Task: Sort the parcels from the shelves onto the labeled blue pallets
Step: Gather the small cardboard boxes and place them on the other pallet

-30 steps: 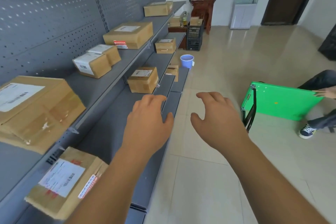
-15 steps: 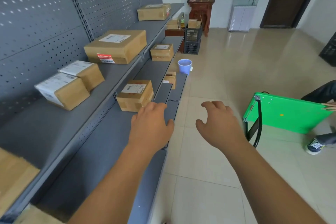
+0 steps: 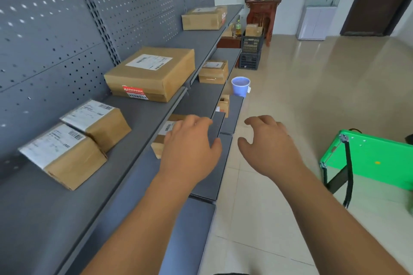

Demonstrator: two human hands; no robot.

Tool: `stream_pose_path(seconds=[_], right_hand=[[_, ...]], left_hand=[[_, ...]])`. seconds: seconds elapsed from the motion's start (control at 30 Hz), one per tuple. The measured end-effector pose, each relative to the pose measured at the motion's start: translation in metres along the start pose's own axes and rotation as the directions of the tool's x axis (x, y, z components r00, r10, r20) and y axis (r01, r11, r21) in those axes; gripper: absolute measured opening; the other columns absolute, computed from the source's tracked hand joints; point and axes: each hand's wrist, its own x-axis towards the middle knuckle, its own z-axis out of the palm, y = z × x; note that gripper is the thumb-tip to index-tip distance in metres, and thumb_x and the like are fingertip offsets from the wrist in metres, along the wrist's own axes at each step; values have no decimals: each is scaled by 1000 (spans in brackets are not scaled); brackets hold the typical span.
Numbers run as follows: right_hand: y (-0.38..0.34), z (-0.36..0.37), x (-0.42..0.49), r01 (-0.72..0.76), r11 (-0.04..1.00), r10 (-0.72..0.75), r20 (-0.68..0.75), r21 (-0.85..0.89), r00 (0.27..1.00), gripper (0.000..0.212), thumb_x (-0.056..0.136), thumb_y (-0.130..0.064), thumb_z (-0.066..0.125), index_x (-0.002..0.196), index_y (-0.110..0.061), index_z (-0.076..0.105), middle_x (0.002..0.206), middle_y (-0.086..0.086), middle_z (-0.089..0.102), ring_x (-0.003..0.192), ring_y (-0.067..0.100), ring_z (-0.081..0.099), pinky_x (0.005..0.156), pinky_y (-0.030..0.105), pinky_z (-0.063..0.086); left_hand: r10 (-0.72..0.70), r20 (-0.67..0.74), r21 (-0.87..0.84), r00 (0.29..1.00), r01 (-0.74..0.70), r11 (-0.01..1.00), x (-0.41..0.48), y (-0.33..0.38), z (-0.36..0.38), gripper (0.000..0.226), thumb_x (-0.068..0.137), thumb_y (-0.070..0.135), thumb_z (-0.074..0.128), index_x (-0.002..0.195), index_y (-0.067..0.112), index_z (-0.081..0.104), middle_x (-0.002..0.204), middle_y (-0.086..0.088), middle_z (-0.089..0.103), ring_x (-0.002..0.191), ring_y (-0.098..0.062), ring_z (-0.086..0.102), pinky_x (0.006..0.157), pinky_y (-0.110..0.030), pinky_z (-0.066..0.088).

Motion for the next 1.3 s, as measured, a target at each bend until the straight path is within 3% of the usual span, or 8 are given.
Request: stream_pose_path(seconds=[0.17,0.37,0.47,0.6,0.77,0.97,1.13,1.3], right_hand=[[-25,12,60,184,982,-186,55,39,981,52,94,-39,57,143,-24,50,145,4,49,130,33,43,101,44,45],[-57,25,116,443,885,-463,168,143,870,48,93,-38,58,139,-23,53,144,2,48,130,31,42,104,45,42],[-75,31,134,529,818,-571,205,226,795,51,94,-38,58,143,-25,50,146,-1,47,131,28,40,103,44,44],[-101,44,144,624,713,-697,225,321,681,49,96,-37,56,144,-26,49,146,-4,47,134,26,38,104,42,42],[-142,59,133,689,592,-803,229,418,551,53,96,-40,57,146,-27,44,151,-6,43,136,23,40,104,40,43],[-193,75,115,739,517,-854,196,432,483,55,97,-39,56,148,-24,43,151,-1,41,138,28,36,108,40,37],[-228,91,109,783,477,-876,139,400,462,45,98,-36,53,139,-20,53,147,-2,49,131,29,42,106,44,43],[-252,108,107,800,504,-859,90,325,505,41,98,-38,52,135,-23,58,145,-6,51,133,25,44,105,45,37]], left_hand=[[-130,-103,23,986,133,991,32,-15,-11,40,95,41,58,132,26,59,138,3,55,124,-26,51,99,-43,41],[-373,-197,32,907,386,922,56,-35,-17,48,93,40,62,139,25,57,141,-3,54,127,-30,50,105,-45,43],[-494,-282,9,822,517,856,54,-45,-23,48,94,39,62,140,26,56,144,1,53,132,-27,49,108,-45,42],[-638,-412,-61,651,678,732,34,-64,-34,46,93,33,63,138,25,58,141,-1,56,128,-31,49,104,-44,44],[-697,-522,-75,492,788,612,4,-81,-47,44,92,32,62,135,22,61,137,-3,59,124,-34,51,101,-45,43],[-738,-552,-93,388,851,517,-15,-109,-53,49,93,42,61,139,28,57,143,1,51,134,-29,42,109,-45,33],[-764,-516,-139,388,842,522,-21,-133,-53,56,92,52,60,143,31,52,150,3,44,141,-28,34,110,-50,35],[-752,-438,-115,493,799,591,-24,-148,-44,68,86,62,65,147,38,47,161,2,32,148,-29,24,111,-54,41]])
